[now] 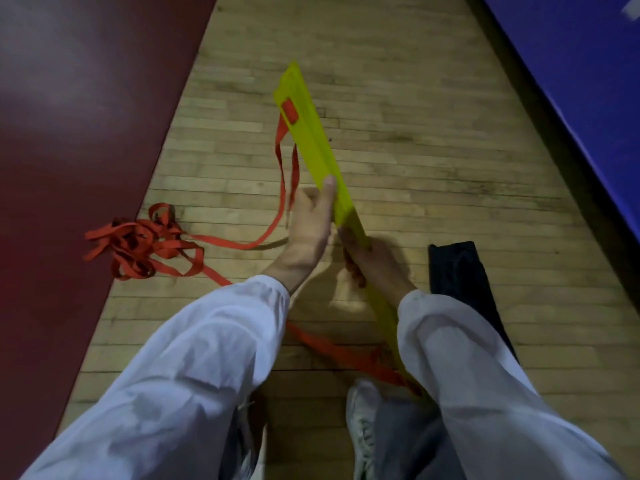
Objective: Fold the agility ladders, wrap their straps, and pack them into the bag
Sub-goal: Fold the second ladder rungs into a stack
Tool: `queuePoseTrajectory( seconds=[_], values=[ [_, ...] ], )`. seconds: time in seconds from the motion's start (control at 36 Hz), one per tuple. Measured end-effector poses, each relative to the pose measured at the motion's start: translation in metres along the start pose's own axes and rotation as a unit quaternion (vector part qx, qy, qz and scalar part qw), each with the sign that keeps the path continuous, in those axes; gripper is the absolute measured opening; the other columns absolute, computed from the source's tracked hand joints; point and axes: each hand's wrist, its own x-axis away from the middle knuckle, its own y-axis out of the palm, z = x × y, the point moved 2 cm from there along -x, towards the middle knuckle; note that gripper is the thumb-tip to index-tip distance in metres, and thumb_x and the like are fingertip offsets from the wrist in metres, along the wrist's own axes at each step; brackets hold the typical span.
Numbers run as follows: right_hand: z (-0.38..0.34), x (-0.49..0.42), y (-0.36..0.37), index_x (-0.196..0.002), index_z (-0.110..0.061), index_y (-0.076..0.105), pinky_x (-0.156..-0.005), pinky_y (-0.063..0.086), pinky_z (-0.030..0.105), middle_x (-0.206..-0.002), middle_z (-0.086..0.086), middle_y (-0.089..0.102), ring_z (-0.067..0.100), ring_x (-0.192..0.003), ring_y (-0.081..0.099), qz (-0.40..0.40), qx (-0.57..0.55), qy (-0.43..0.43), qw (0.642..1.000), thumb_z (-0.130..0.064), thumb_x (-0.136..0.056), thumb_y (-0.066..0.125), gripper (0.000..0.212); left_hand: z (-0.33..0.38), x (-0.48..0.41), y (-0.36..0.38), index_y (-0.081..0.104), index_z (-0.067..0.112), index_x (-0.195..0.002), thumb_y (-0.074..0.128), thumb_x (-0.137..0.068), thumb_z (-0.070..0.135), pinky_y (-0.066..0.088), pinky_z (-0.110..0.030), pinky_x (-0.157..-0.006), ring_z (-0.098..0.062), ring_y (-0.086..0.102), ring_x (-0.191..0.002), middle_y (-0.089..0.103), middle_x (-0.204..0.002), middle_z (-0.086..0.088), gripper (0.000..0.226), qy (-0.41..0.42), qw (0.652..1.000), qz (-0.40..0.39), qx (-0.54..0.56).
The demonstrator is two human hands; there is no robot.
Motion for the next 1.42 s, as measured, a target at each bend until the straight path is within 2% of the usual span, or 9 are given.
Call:
queuePoseTrajectory(
  seconds=[0.11, 0.25, 0.47, 0.69, 0.78, 0.94, 1.08, 1.22, 1.42],
  values=[
    [0.000, 0.004, -0.011, -0.066, -0.013, 0.052, -0.047, 0.036, 0.025, -0.051, -0.001, 0.048, 0.013, -0.044, 0.043, -0.044, -0.012, 0.034, 0.998, -0.073, -0.073, 0.050, 0.061, 0.009, -0.019, -0.034, 0.044, 0.017, -0.099, 0.042, -0.099, 0.022, 0.044, -0.030, -0.053, -0.014, 0.055, -0.055, 0.052, -0.074, -0.003, 0.006, 0.096, 0.988, 0.117, -0.028],
    [0.001, 0.009, -0.016, -0.069, -0.010, 0.051, -0.046, 0.032, 0.027, -0.053, 0.002, 0.048, 0.014, -0.042, 0.041, -0.086, -0.012, 0.037, 0.996, -0.076, -0.062, 0.050, 0.066, 0.018, -0.040, -0.069, 0.033, 0.023, -0.142, 0.031, -0.103, 0.014, 0.044, -0.019, -0.051, -0.009, 0.050, -0.060, 0.050, -0.081, 0.001, 0.040, 0.126, 0.983, 0.092, -0.096],
    [0.003, 0.012, -0.017, -0.071, -0.007, 0.054, -0.046, 0.033, 0.027, -0.052, 0.004, 0.049, 0.014, -0.042, 0.041, -0.120, 0.011, 0.049, 0.992, -0.085, -0.054, 0.047, 0.080, 0.014, -0.045, -0.086, 0.051, 0.022, -0.076, 0.044, -0.102, 0.018, 0.040, -0.017, -0.058, -0.005, 0.051, -0.066, 0.056, -0.077, 0.004, 0.027, 0.137, 0.979, 0.017, -0.152],
    [0.004, 0.017, -0.016, -0.072, -0.006, 0.054, -0.040, 0.034, 0.024, -0.051, 0.003, 0.051, 0.013, -0.040, 0.043, -0.142, 0.003, 0.073, 0.987, -0.082, -0.055, 0.050, 0.079, -0.002, -0.057, -0.105, 0.055, 0.007, -0.078, 0.050, -0.097, 0.016, 0.033, -0.026, -0.064, -0.017, 0.050, -0.067, 0.054, -0.068, -0.002, 0.022, 0.140, 0.952, 0.130, -0.238],
    [0.006, 0.016, -0.016, -0.072, -0.007, 0.055, -0.041, 0.035, 0.023, -0.054, 0.003, 0.051, 0.014, -0.042, 0.044, -0.137, -0.009, 0.081, 0.987, -0.082, -0.055, 0.053, 0.077, -0.006, -0.058, -0.102, 0.053, 0.019, -0.072, 0.048, -0.094, 0.029, 0.048, -0.037, -0.070, -0.023, 0.059, -0.065, 0.063, -0.064, 0.003, 0.025, 0.101, 0.958, 0.141, -0.228],
    [0.004, 0.007, -0.028, -0.068, -0.009, 0.054, -0.044, 0.035, 0.024, -0.052, 0.002, 0.049, 0.013, -0.042, 0.042, -0.069, -0.042, 0.068, 0.994, -0.080, -0.062, 0.051, 0.071, 0.047, -0.031, -0.080, 0.058, 0.000, -0.075, 0.060, -0.093, 0.022, 0.049, -0.028, -0.052, -0.018, 0.060, -0.049, 0.064, -0.052, -0.007, 0.028, 0.141, 0.977, -0.032, -0.156],
    [0.001, 0.003, -0.025, -0.068, -0.008, 0.052, -0.048, 0.034, 0.026, -0.055, 0.004, 0.047, 0.015, -0.044, 0.041, -0.048, -0.084, 0.055, 0.994, -0.080, -0.062, 0.047, 0.073, 0.048, -0.004, -0.049, 0.059, 0.002, -0.092, 0.049, -0.099, 0.022, 0.056, -0.028, -0.054, -0.021, 0.067, -0.055, 0.070, -0.069, -0.014, 0.024, -0.077, 0.964, -0.250, -0.051],
    [-0.007, 0.001, -0.014, -0.068, -0.011, 0.054, -0.048, 0.035, 0.026, -0.056, 0.005, 0.049, 0.014, -0.043, 0.044, -0.066, -0.095, 0.066, 0.991, -0.086, -0.061, 0.038, 0.077, 0.024, -0.002, -0.023, 0.058, 0.003, -0.113, 0.058, -0.095, 0.034, 0.053, -0.027, -0.051, -0.024, 0.064, -0.062, 0.067, -0.085, -0.011, 0.036, -0.088, 0.972, -0.205, -0.074],
    [-0.002, -0.002, 0.000, -0.091, -0.018, 0.060, -0.047, 0.034, 0.027, -0.057, 0.000, 0.044, 0.014, -0.046, 0.041, -0.084, -0.076, 0.082, 0.990, -0.089, -0.069, 0.031, 0.080, 0.007, -0.001, 0.005, 0.058, 0.010, -0.097, 0.062, -0.092, 0.031, 0.037, -0.017, -0.039, -0.014, 0.048, -0.048, 0.056, -0.071, -0.007, 0.022, -0.068, 0.980, -0.157, -0.098]
  ],
)
